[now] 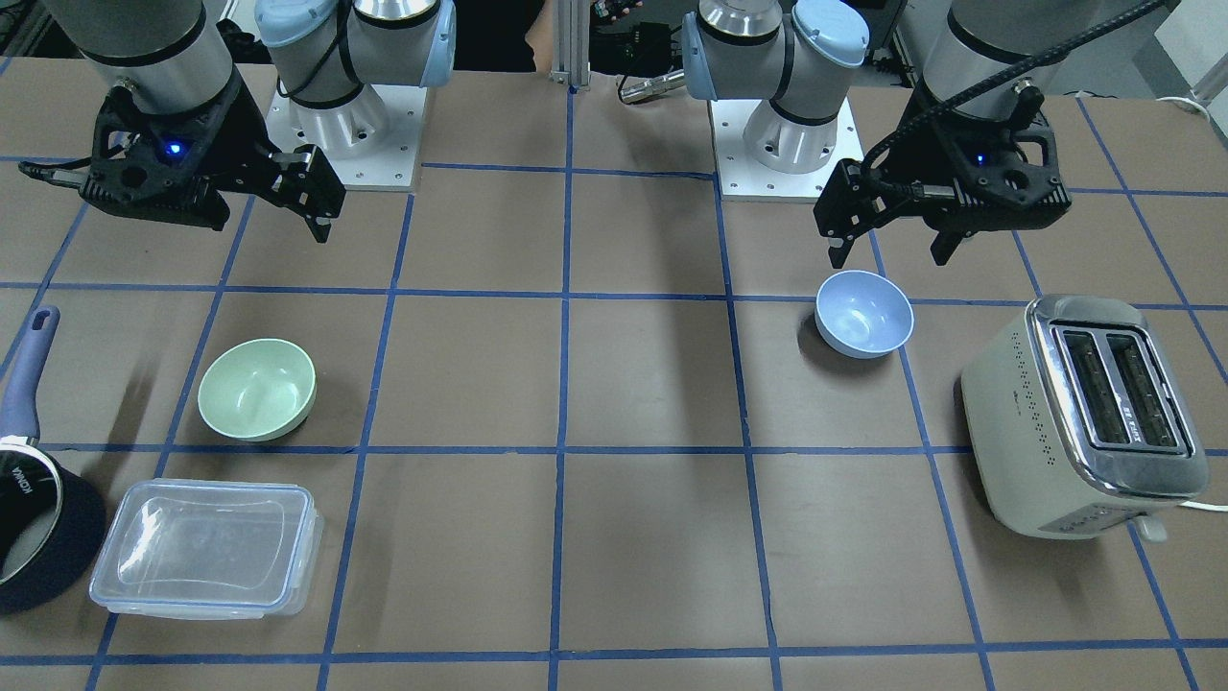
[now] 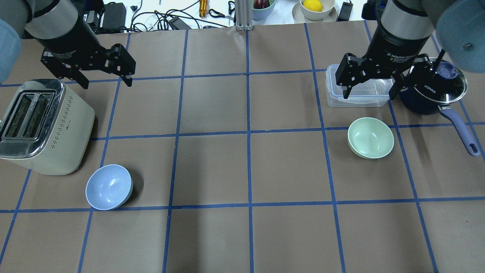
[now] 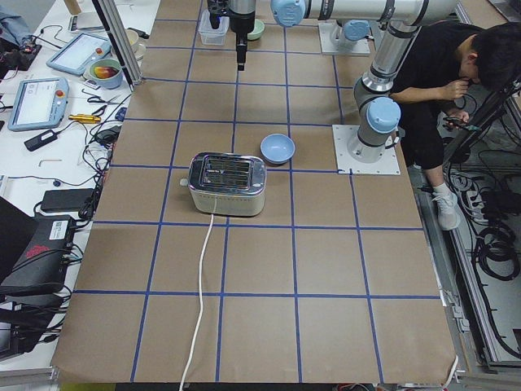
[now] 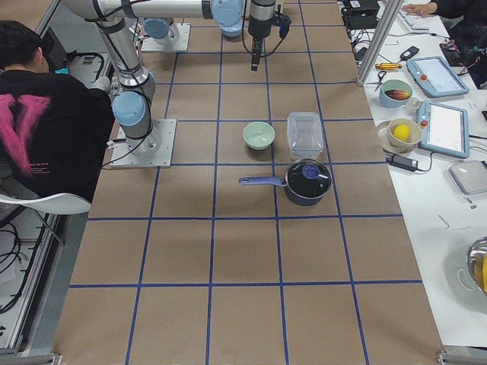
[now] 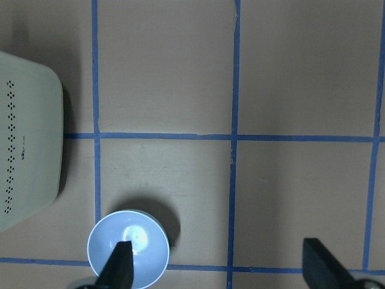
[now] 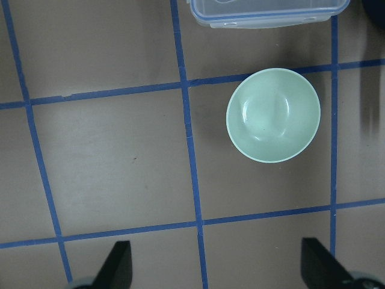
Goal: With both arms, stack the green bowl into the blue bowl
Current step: 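Lower left gripper to blue bowl while right gripper approaches green bowl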
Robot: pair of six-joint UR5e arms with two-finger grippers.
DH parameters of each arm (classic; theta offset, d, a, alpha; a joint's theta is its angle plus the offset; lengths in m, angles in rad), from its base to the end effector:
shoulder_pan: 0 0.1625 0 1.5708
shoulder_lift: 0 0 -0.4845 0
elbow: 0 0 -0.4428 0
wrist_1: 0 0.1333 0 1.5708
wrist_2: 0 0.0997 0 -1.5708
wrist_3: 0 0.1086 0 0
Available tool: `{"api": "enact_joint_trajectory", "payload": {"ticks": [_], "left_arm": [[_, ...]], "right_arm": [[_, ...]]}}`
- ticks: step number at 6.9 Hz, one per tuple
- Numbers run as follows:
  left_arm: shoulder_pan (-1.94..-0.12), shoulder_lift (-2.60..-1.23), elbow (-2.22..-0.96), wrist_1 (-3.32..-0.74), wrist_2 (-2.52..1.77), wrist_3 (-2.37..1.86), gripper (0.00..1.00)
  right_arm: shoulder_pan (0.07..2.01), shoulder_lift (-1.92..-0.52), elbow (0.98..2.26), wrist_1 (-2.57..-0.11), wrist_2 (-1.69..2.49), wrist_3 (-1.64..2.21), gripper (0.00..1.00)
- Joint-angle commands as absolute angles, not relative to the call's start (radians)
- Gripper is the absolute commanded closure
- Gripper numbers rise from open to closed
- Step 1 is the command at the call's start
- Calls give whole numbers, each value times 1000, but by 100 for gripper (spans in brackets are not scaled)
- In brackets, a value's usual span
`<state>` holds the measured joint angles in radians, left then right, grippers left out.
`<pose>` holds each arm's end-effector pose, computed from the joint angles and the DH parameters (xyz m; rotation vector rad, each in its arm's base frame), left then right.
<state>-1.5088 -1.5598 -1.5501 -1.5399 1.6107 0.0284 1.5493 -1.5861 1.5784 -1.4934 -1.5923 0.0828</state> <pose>-0.0950 -0.5505 0.5589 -0.0540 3.0970 -0.0941 0.1196 -0.5300 0.5351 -0.1613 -3.1119 -0.1076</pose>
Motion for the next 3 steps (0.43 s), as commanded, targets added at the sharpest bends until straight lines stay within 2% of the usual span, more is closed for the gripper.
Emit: {"api": "enact_joint_trajectory", "payload": {"ticks": [1, 3], "left_arm": [[-1509, -1562, -1549, -1539, 1615, 29, 0], [-1511, -1556, -1560, -1542, 1620, 29, 0]], "right_arm": [[1549, -1586, 1578, -1494, -1592, 83, 0], [1549, -1585, 1578, -1496, -1592, 83, 0]]}}
